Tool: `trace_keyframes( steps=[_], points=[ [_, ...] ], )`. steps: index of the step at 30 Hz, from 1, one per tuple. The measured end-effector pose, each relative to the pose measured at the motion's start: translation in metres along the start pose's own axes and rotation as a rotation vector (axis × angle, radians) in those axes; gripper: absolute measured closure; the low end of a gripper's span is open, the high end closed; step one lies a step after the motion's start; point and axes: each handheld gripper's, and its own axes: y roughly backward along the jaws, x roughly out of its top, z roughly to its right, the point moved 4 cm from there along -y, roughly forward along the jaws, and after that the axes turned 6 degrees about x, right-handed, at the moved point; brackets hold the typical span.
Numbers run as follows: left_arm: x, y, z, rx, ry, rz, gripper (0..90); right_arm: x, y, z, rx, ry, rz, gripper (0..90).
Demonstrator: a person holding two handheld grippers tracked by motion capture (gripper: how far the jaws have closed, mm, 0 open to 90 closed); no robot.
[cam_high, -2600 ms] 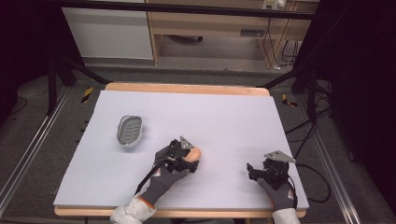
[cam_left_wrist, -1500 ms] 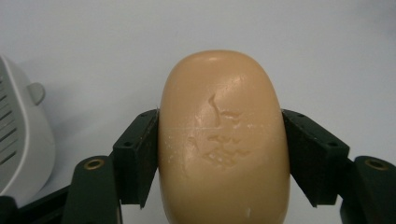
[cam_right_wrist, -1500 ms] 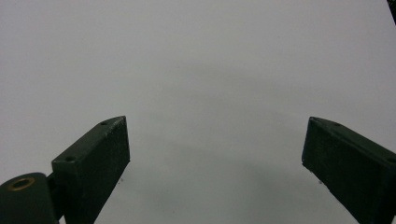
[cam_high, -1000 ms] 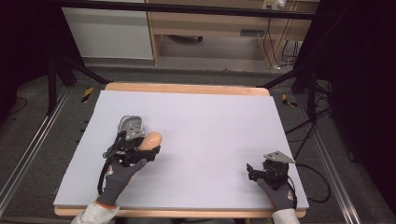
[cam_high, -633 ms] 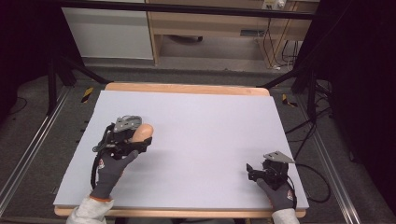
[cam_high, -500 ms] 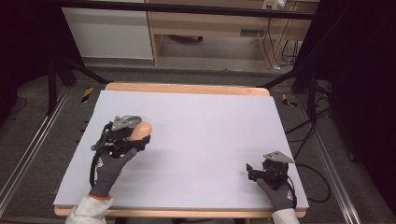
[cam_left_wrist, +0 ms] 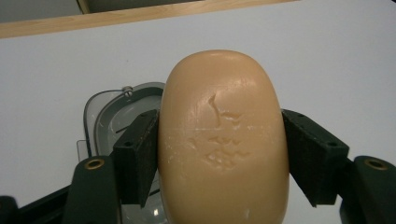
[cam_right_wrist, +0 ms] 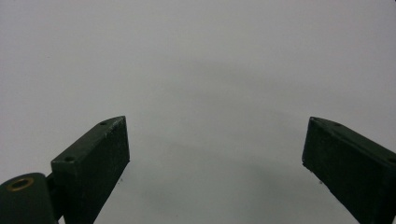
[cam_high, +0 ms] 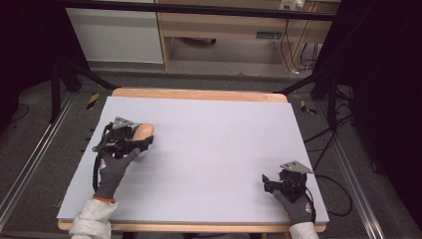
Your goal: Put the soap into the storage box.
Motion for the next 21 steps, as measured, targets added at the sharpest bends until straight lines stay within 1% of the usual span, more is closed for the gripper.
trace_keyframes(
  steps=[3, 6, 7, 8, 10, 13, 15, 21],
  points=[
    [0.0, -0.005, -0.005, 0.01, 0.007, -0.002, 31.3, 0.0, 0.0, -0.001, 0.002, -0.001, -0.002, 7.6],
    [-0.002, -0.01, -0.012, 0.021, 0.01, -0.015, 31.3, 0.0, 0.0, -0.001, 0.002, 0.002, -0.002, 7.6],
    [-0.002, -0.01, -0.012, 0.021, 0.01, -0.015, 31.3, 0.0, 0.0, -0.001, 0.002, 0.002, -0.002, 7.6],
    [-0.002, -0.013, -0.016, 0.026, 0.025, -0.012, 31.3, 0.0, 0.0, -0.001, 0.002, 0.002, -0.003, 7.6],
    [-0.003, -0.016, -0.019, 0.032, 0.027, -0.017, 31.3, 0.0, -0.001, -0.001, 0.002, 0.001, -0.001, 7.5],
    [-0.004, -0.019, -0.021, 0.038, 0.022, -0.022, 31.4, 0.0, -0.002, -0.001, 0.001, -0.004, -0.004, 7.5],
    [-0.005, -0.022, -0.023, 0.043, 0.024, -0.025, 31.3, 0.0, -0.002, -0.001, 0.003, 0.005, -0.006, 7.5],
    [-0.005, -0.028, -0.027, 0.045, 0.027, -0.034, 31.3, 0.0, -0.002, -0.001, 0.003, 0.003, -0.007, 7.5]
  ],
)
